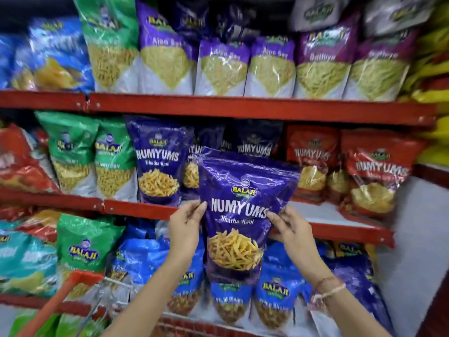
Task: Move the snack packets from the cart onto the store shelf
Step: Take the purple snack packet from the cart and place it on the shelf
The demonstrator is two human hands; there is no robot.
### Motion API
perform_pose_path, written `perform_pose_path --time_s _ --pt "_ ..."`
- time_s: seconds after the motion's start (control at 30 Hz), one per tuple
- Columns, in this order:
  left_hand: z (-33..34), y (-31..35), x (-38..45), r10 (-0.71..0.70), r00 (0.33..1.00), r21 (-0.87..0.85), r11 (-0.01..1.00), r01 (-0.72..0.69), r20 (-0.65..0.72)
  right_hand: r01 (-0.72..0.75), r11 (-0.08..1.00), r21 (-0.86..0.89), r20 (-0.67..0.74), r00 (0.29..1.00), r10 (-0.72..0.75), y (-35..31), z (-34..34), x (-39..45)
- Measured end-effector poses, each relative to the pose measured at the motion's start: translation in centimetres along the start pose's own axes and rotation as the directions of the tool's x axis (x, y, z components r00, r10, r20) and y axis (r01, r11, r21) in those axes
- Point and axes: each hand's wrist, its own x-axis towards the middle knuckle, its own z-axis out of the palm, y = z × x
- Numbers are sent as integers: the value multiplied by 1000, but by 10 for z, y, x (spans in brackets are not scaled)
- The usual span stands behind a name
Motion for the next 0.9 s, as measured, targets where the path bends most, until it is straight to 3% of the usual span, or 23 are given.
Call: perform_pose_path --time_s 0.33,0.57,0.73,0.9 --pt "74 24 110 -35 999 -125 992 36 13 104 994 -11 -74 992 -105 -16 -23 130" --pt "103 -17 160 -122 992 -113 987 118 -27 6 1000 10 -78 997 -5 36 -16 195" --pt "115 -43 187 -165 984 -130 979 156 -64 15 998 54 -81 997 -11 73 -4 225" --pt "115 -59 191 -142 988 -116 984 135 -60 -27 1000 10 -86 996 28 92 2 226"
